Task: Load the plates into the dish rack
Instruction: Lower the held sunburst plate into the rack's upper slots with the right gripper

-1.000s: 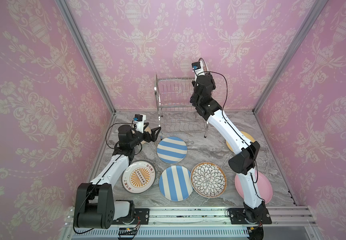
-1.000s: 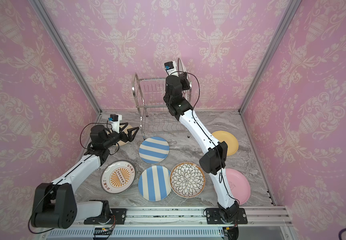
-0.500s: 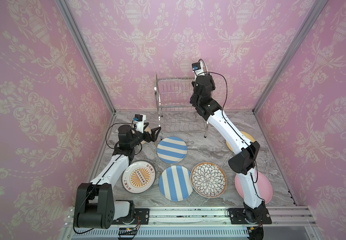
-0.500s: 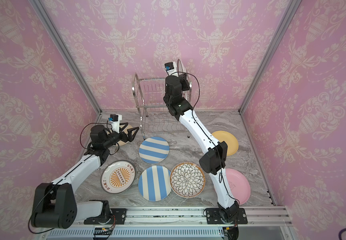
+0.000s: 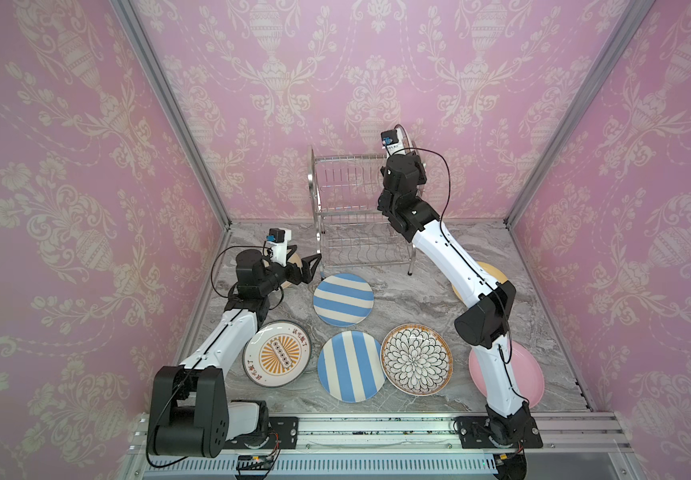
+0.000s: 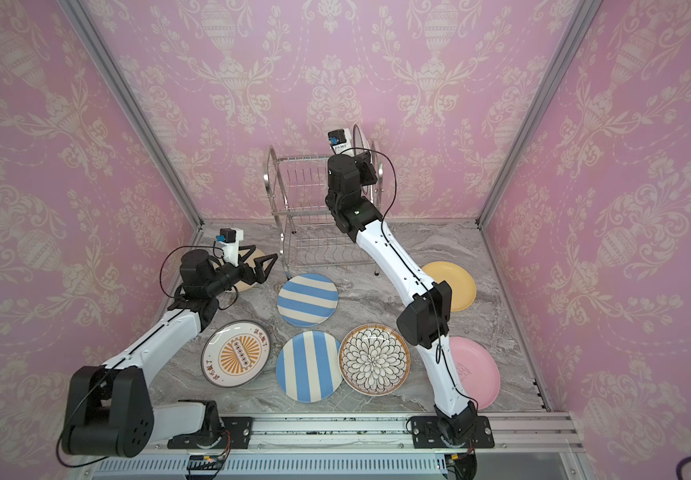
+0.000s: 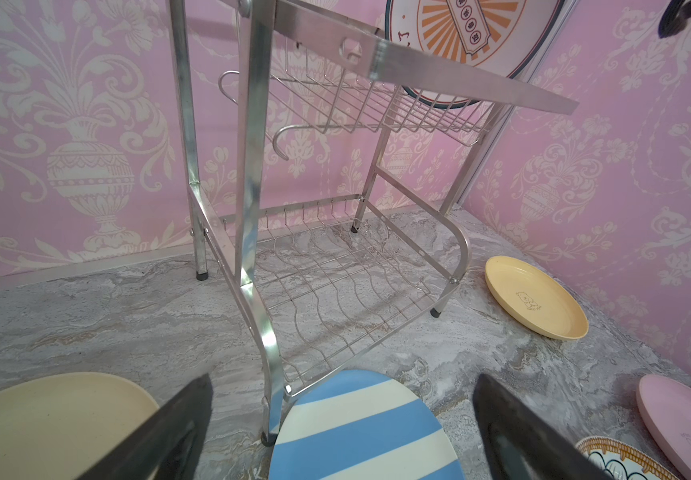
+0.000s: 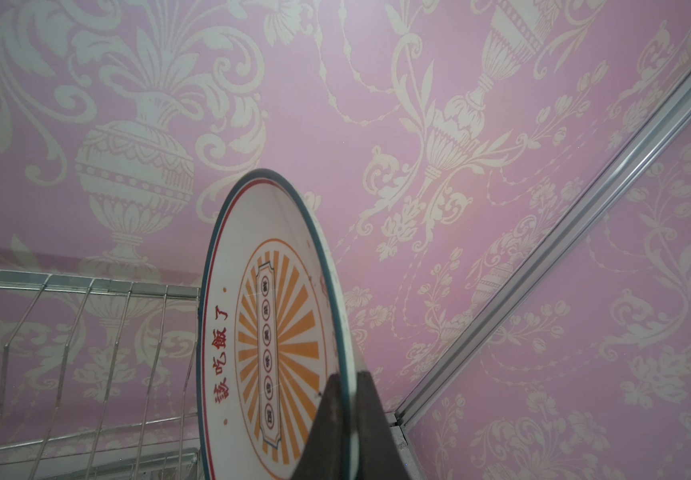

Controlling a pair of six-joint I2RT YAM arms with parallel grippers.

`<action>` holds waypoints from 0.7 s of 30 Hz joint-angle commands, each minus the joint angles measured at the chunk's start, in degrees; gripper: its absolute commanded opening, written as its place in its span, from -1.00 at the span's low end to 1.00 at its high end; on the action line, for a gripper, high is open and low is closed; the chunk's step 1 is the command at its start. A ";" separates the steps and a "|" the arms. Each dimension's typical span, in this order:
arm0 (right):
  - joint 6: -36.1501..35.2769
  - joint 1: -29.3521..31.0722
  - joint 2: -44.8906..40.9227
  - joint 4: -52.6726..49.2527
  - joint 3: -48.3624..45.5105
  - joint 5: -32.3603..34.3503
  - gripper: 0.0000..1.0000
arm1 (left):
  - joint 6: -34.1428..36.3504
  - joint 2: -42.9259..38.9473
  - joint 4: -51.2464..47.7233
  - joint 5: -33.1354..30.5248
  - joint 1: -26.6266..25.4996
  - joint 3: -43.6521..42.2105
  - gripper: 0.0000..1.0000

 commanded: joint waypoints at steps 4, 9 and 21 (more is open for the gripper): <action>0.83 -0.12 0.69 2.35 -0.11 0.37 -1.00 | 0.94 -0.15 -0.25 -0.13 0.70 0.90 0.99; 1.53 -0.04 0.03 2.02 -1.53 0.68 -0.97 | 0.94 -0.15 -0.24 -0.13 0.72 0.90 0.99; -0.28 0.07 -0.10 2.51 -0.34 0.29 -0.63 | 0.69 -0.47 -0.03 0.04 0.72 1.02 0.99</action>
